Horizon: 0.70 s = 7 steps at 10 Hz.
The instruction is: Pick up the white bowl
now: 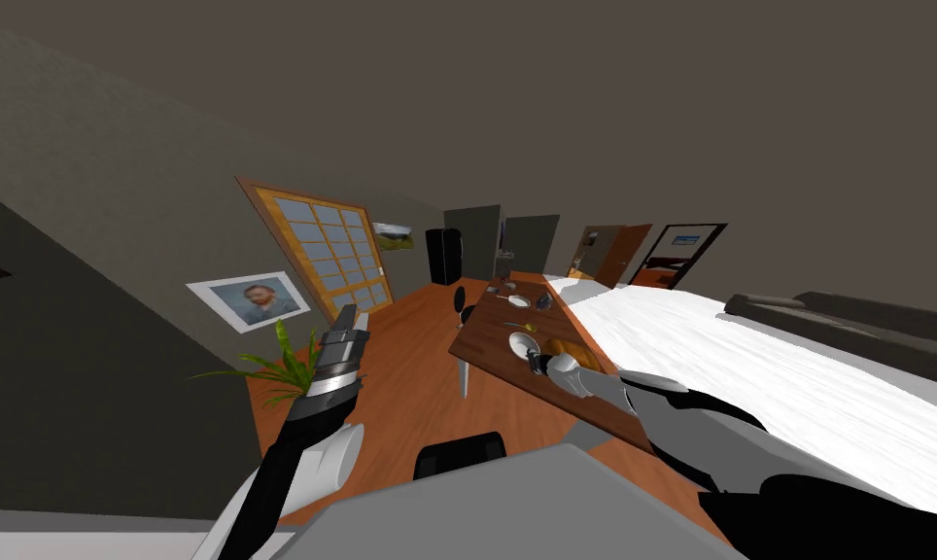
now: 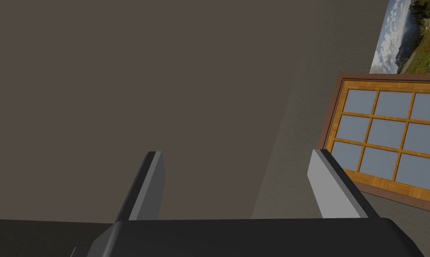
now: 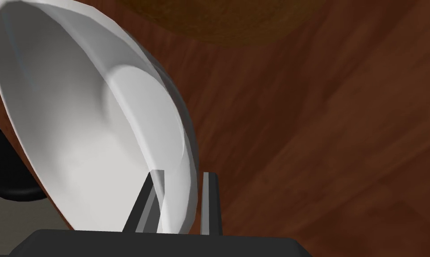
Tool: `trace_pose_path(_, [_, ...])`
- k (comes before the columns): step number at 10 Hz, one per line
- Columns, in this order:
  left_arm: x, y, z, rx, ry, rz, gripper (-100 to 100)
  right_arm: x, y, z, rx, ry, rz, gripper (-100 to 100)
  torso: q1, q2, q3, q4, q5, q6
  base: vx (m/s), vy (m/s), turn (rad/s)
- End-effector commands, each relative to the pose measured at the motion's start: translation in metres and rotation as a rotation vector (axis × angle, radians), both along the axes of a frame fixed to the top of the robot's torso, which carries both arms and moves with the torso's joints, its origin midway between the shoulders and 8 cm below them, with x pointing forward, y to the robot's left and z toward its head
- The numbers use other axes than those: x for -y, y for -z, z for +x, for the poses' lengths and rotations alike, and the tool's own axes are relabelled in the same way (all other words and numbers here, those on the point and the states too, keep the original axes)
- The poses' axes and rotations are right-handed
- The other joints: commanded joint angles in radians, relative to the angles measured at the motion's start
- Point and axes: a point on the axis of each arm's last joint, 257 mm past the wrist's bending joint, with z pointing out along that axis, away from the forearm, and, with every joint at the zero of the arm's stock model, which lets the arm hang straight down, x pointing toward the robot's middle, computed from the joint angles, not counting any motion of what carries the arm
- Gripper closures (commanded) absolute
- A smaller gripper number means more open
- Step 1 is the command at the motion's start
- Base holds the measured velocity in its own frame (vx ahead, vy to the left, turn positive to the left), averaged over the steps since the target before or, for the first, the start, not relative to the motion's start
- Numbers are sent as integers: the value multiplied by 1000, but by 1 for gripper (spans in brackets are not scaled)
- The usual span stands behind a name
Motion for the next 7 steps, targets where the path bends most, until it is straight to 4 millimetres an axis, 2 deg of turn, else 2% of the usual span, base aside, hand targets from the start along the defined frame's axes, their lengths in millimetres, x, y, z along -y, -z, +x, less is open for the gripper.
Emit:
trace_pose_path(1, [0,0,0,0,0,0,0,-4,-1,5,1,-30,-18,100,0,0,0,0,0,0,36,14,-36])
trace_pose_path(2, [0,0,0,0,0,0,0,-28,7,4,-22,-28,19,100,0,1,1,0,0,-2,77,9,-327])
trace_pose_path(3, [0,0,0,0,0,0,0,-27,2,10,-8,-37,11,100,0,-1,-1,0,-1,0,77,18,-257])
trace_pose_path(5, [0,0,0,0,0,0,0,-27,2,10,-10,-82,-23,100,0,0,0,0,-1,-2,14,3,13])
trace_pose_path(6, [0,0,0,0,0,0,0,-51,8,9,-30,-79,19,100,-1,1,1,1,-1,-3,59,5,-324])
trace_pose_path(7, [0,0,0,0,0,0,0,-52,12,5,-42,-126,-15,100,-1,-1,-1,-2,-2,-1,73,27,-263])
